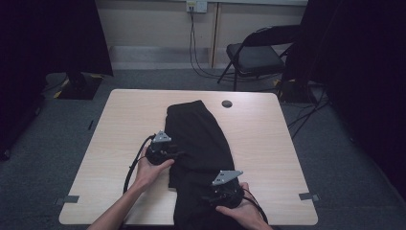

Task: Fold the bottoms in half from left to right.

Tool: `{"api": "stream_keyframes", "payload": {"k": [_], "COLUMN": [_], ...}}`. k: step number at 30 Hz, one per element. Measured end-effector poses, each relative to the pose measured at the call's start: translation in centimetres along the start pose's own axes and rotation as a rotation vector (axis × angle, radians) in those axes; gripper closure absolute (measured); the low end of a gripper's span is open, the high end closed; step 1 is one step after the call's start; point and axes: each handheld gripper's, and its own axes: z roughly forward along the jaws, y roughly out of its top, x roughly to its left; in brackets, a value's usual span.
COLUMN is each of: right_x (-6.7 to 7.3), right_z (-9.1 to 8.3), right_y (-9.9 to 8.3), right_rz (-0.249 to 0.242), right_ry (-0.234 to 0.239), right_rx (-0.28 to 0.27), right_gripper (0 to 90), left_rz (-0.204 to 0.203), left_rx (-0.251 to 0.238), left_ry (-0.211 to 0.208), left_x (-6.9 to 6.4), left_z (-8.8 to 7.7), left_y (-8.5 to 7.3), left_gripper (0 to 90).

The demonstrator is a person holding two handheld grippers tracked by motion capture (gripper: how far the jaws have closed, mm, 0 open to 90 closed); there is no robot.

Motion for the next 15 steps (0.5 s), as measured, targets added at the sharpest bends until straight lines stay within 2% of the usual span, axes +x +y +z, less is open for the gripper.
{"api": "stream_keyframes", "payload": {"k": [1, 2, 5, 6, 7, 8, 12, 14, 15], "right_x": [0.1, 0.2, 0.4, 0.6, 0.7, 0.7, 0.2, -0.1, -0.3], "right_z": [0.1, 0.1, -0.2, -0.3, -0.5, -0.6, -1.7, -2.4, -2.8], "right_y": [-0.2, -0.3, -0.5, -0.6, -0.8, -0.9, -1.8, -2.4, -2.7], "right_rz": [-0.021, -0.042, -0.048, -0.048, -0.056, -0.058, -0.037, -0.037, -0.034], "right_ry": [-0.01, -0.015, -0.031, -0.041, -0.052, -0.055, -0.063, -0.092, -0.086], "right_rx": [0.004, 0.003, 0.012, 0.016, 0.019, 0.023, 0.025, 0.032, 0.04], "right_gripper": [42.4, 42.5, 43.5, 44.5, 45.2, 45.8, 61.8, 74.3, 83.2], "left_rz": [0.025, 0.054, 0.059, 0.095, 0.106, 0.133, 0.114, 0.116, 0.108], "left_rx": [0.023, 0.046, 0.093, 0.084, 0.093, 0.101, 0.08, 0.072, 0.068], "left_ry": [-0.007, 0.004, 0.009, 0.026, 0.032, 0.056, 0.057, 0.069, 0.065], "left_x": [-0.4, -0.8, -1.0, -1.1, -1.2, -1.3, -0.9, -0.5, -0.5], "left_z": [0.0, 0.0, 0.6, 0.8, 0.8, 0.9, 1.1, 1.1, 1.1], "left_y": [-0.4, -0.9, -1.9, -2.0, -1.9, -1.8, -1.9, -1.8, -1.8], "left_gripper": [53.4, 52.4, 51.1, 51.0, 51.5, 52.4, 53.0, 53.8, 55.5]}}
